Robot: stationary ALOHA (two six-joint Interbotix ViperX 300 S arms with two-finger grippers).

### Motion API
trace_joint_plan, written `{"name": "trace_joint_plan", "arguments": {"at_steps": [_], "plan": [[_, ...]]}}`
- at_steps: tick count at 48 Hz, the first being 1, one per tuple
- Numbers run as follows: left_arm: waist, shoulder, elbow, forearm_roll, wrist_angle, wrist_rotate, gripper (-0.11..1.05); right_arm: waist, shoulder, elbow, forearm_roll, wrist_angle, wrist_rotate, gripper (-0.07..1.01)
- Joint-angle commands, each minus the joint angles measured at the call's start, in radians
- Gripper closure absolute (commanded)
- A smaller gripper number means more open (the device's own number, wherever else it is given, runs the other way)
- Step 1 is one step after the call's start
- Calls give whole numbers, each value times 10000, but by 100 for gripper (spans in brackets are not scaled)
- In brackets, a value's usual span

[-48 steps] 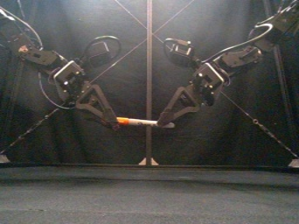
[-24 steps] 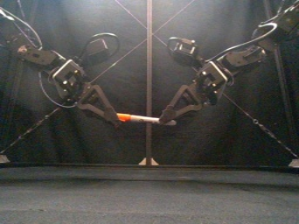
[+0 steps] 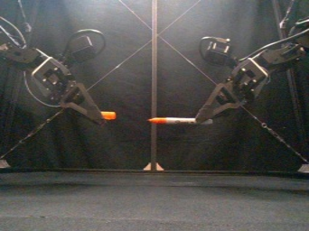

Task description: Uncap the pen

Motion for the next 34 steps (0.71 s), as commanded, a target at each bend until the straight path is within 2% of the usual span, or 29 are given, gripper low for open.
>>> {"name": "trace_joint_plan", "arguments": {"at_steps": [1, 11, 34], "plan": [[0, -153, -15, 31, -92, -15, 47, -92, -721, 276, 77, -322, -15, 41], [-15, -169, -46, 15, -92, -15, 47, -107, -1289, 721, 107, -522, -15, 41], [-15, -291, -77, 0, -215, -15, 47, -92, -1350, 767, 77, -476, -15, 41]]}}
